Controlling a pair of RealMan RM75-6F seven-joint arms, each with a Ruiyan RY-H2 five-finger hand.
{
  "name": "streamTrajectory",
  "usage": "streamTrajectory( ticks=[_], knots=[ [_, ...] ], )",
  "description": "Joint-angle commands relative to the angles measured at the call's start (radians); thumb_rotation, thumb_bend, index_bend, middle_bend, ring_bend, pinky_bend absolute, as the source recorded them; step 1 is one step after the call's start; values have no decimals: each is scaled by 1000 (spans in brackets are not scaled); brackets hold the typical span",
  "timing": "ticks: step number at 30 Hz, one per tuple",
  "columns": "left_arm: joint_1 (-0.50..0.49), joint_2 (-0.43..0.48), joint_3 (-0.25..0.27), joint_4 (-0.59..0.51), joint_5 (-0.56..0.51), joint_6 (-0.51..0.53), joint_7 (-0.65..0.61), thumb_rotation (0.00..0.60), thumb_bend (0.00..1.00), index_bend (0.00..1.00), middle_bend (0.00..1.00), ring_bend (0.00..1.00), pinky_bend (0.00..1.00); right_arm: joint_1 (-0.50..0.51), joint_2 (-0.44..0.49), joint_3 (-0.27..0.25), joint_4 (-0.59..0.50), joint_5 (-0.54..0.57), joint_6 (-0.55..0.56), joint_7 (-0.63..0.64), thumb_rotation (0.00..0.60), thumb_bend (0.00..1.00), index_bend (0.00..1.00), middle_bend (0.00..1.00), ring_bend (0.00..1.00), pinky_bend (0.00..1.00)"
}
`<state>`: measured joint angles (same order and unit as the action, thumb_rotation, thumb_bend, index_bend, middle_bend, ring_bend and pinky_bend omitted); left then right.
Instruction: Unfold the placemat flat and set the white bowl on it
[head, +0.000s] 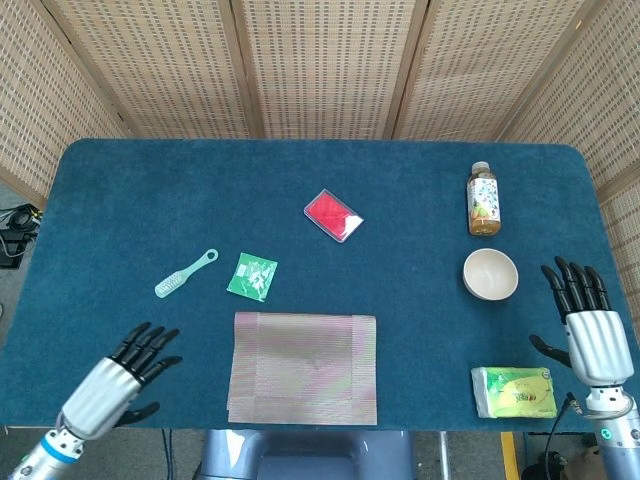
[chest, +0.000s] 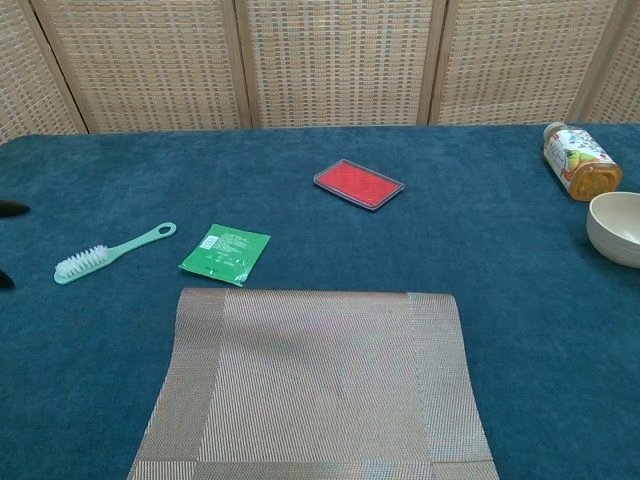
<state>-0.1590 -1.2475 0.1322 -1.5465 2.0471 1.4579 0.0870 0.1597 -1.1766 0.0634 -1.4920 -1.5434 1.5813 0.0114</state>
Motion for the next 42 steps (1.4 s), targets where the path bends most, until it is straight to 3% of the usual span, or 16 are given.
streamTrajectory(
  ticks=[1,6,15,20,30,42],
  knots=[
    [-47,-83,31,67,50,-58,19,600,0,348,0,0,0,-7,9,2,-8,4,-1,6,600,0,0,0,0,0],
    [-87,-147,43,111,88,-105,54,600,0,410,0,0,0,-10,19,6,-8,9,-13,17,600,0,0,0,0,0],
    [-156,-217,41,149,81,-199,97,600,43,416,0,0,0,-16,27,13,-16,5,-15,16,600,0,0,0,0,0],
    [-181,-259,52,198,76,-211,78,600,141,418,0,0,0,-18,25,12,-20,0,-19,8,600,0,0,0,0,0],
    [-203,-338,78,299,59,-198,49,600,141,427,0,0,0,-20,22,11,-24,-11,-27,-3,600,0,0,0,0,0],
    [-237,-378,73,302,22,-223,70,600,141,427,0,0,0,-23,23,15,-26,-14,-30,-7,600,0,0,0,0,0]
  ],
)
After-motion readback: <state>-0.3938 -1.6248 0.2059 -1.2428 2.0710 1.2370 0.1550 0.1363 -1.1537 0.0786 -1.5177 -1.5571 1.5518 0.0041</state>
